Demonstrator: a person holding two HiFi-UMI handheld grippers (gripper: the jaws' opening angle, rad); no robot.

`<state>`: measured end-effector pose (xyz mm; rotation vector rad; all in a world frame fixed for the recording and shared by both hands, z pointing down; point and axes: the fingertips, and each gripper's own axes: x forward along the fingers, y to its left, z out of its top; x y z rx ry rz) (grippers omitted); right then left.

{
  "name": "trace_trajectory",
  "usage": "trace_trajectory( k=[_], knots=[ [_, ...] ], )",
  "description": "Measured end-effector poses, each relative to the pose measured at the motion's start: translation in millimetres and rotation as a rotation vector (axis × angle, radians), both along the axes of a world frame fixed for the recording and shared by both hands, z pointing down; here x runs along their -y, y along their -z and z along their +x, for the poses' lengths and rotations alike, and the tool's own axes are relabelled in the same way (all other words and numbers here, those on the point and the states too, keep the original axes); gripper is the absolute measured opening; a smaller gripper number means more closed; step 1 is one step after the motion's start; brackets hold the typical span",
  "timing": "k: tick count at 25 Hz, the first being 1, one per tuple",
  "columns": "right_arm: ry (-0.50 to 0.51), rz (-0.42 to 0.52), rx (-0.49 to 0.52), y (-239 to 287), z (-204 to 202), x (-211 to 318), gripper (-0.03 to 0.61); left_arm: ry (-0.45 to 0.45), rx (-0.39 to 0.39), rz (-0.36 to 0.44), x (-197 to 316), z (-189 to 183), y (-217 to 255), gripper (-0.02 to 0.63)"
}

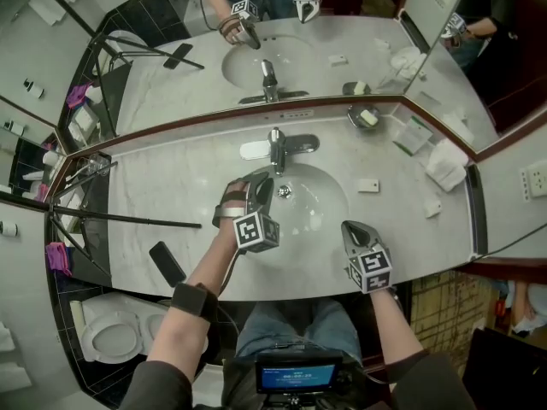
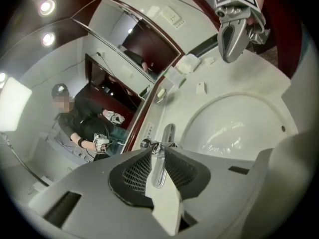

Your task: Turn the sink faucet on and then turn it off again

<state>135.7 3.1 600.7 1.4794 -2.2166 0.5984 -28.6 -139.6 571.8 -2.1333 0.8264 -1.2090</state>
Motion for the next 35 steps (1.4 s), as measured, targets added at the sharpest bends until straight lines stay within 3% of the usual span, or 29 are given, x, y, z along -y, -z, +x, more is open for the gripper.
trace_trajectory(
  k=[4,8,13,19,25,35],
  knots=[
    [0.033,0.030,-0.007,18.8,-3.7,8.2,0.018,0.059,-0.116,-0.009,-30.6,-14.9,37.3,0.001],
    [0.063,0.056,-0.018,36.3,-6.7,17.7,0.017,0.138,-0.258,-0.072,-57.1,-35.1,66.6,0.000],
    [0.090,0.080,-0.035,55.2,-12.1,22.0,0.017,0.280,-0.525,-0.211,-81.0,-73.6,85.2,0.000],
    [0.134,0.095,-0.078,65.3,-13.6,23.0,0.018,0.368,-0.804,-0.392,-102.6,-110.5,85.7,0.000],
    [0.143,0.089,-0.107,62.4,-11.1,19.5,0.018,0.376,-0.847,-0.436,-115.4,-122.7,79.1,0.000],
    [0.188,0.074,-0.122,54.3,-25.2,23.1,0.018,0.374,-0.866,-0.394,-110.5,-124.6,85.8,0.000]
  ],
)
